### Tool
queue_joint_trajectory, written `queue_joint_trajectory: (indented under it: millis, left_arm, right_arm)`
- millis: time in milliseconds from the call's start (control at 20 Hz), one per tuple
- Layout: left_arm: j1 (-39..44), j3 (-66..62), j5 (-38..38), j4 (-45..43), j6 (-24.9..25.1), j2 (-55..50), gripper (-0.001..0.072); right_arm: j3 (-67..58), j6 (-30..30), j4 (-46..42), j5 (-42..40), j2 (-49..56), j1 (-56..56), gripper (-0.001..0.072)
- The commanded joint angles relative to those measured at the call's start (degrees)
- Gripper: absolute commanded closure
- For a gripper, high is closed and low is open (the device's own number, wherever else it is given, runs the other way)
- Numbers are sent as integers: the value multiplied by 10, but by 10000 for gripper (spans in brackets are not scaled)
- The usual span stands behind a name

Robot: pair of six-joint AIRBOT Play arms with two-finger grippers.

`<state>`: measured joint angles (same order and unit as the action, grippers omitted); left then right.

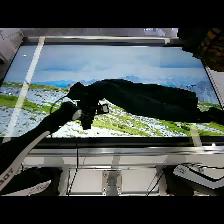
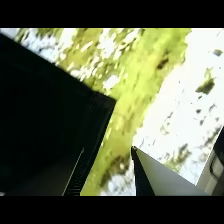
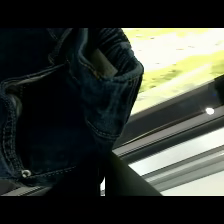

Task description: Fold the clothes and pants, and hang the long-sleeved shirts on hangers.

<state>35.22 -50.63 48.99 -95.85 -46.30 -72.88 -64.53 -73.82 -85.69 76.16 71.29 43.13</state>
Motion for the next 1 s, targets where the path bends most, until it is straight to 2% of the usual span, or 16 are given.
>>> queue_joint_trajectory:
  millis: [0, 50, 200, 450, 600, 650, 700, 850, 950]
  left_arm:
    - [57, 0, -33, -112, -139, -60, 331]
    - [59, 0, -29, -128, -169, -78, 330]
    - [59, 0, -41, -128, -208, -108, 280]
    - [59, -1, -72, -202, -309, -106, 282]
    - [56, 0, -73, -208, -315, -108, 293]
    - [54, 0, -73, -207, -315, -111, 332]
    - [53, 0, -73, -208, -315, -114, 408]
    - [42, -1, -62, -214, -320, -119, 670]
    - [28, -1, -13, -262, -353, -110, 670]
  right_arm:
    - [6, 13, 34, -8, -1, 4, 695]
    - [6, 13, 34, -8, -1, 4, 695]
    - [6, 13, 37, -7, -1, 4, 695]
    - [6, 15, 56, -7, -1, 4, 695]
    - [6, 15, 65, -7, -1, 4, 695]
    - [6, 15, 66, -6, -1, 4, 695]
    - [6, 15, 65, -5, -1, 4, 694]
    - [6, 15, 65, -5, -1, 4, 694]
    - [6, 15, 66, -5, -1, 4, 694]
